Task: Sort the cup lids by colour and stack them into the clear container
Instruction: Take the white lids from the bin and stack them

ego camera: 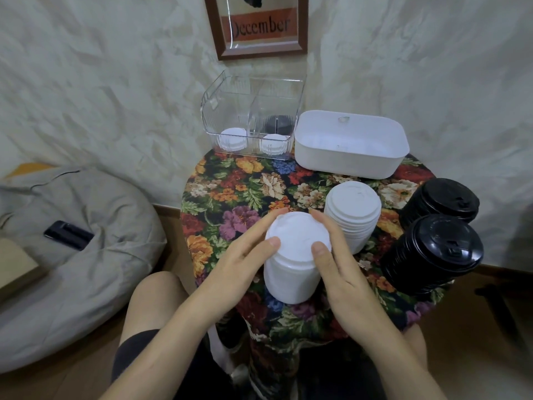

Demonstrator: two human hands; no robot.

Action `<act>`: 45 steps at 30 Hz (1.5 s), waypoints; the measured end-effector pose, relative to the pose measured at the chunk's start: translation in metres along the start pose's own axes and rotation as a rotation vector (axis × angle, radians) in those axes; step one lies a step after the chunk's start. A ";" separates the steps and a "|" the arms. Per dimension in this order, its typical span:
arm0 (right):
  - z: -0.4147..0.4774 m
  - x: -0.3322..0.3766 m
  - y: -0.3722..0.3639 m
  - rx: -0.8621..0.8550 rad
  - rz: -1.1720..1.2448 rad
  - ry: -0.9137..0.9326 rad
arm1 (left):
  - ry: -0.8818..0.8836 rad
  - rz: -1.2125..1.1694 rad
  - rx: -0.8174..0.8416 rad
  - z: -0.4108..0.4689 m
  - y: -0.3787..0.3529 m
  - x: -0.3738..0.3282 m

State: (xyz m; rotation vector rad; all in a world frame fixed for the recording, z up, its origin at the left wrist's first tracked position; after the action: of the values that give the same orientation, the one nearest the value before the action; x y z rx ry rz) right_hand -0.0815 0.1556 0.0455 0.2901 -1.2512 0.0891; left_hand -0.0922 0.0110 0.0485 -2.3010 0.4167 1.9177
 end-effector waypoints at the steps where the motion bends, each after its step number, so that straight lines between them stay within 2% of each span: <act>1: 0.000 -0.001 0.000 -0.020 0.011 0.000 | 0.012 -0.002 -0.006 0.000 0.001 0.000; 8: -0.003 -0.002 0.004 -0.165 0.107 -0.046 | 0.086 0.001 -0.020 -0.003 0.001 0.002; 16: -0.010 0.003 0.002 -0.176 0.144 -0.166 | 0.311 -0.115 0.055 -0.008 0.005 0.018; 24: 0.006 0.002 -0.017 -0.138 0.205 -0.188 | 0.267 -0.174 -0.082 -0.008 0.030 0.016; 29: 0.017 -0.003 -0.030 -0.047 0.193 -0.244 | 0.331 -0.178 -0.149 -0.004 0.046 0.022; 37: 0.014 -0.003 -0.030 -0.032 0.221 -0.268 | 0.380 -0.117 -0.080 0.001 0.041 0.024; 42: 0.019 -0.010 -0.027 -0.087 0.211 -0.305 | 0.356 -0.046 -0.040 -0.004 0.043 0.024; 45: 0.021 -0.009 -0.028 -0.066 0.209 -0.303 | 0.357 -0.130 -0.050 -0.010 0.047 0.027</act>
State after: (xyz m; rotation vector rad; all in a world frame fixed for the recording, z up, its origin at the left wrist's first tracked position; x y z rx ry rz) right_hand -0.0973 0.1242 0.0382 0.1163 -1.5807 0.1884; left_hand -0.0914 -0.0400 0.0284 -2.6360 0.2449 1.4766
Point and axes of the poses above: each hand's wrist, its own z-axis towards the middle knuckle, its own y-axis out of the back of the hand, x = y × z, the point moved 9 cm from there along z, towards the middle knuckle, and after that the axes turned 13 degrees about y, right-handed, at the moved point
